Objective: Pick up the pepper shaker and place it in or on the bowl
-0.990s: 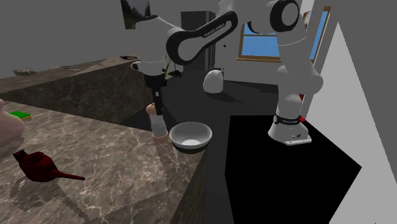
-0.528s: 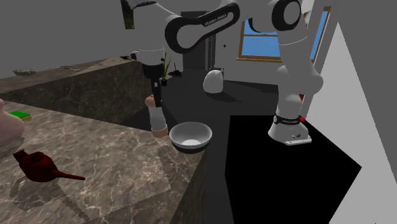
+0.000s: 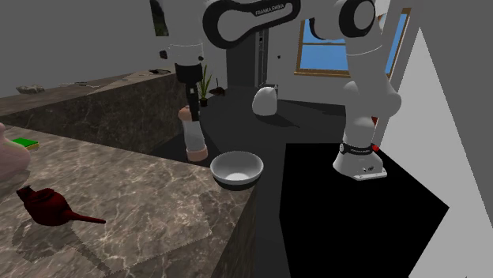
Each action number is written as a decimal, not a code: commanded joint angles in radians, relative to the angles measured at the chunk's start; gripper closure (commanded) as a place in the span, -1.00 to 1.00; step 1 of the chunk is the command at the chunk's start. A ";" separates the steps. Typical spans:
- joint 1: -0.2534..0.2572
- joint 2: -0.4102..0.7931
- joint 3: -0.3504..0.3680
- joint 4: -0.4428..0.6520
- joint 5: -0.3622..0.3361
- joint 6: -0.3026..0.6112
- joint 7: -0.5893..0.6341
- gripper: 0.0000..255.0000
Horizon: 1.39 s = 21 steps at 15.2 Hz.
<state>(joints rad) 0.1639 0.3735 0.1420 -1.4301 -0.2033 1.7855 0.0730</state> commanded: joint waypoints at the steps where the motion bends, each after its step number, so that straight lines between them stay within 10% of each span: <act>1: 0.002 0.001 0.001 0.031 0.001 -0.030 -0.004 1.00; 12: 0.011 0.018 0.001 0.192 0.002 -0.173 -0.024 1.00; 21: 0.041 -0.298 0.040 -0.119 0.044 -0.186 0.051 1.00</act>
<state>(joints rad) 0.2016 0.1094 0.1779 -1.5187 -0.1647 1.6041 0.1170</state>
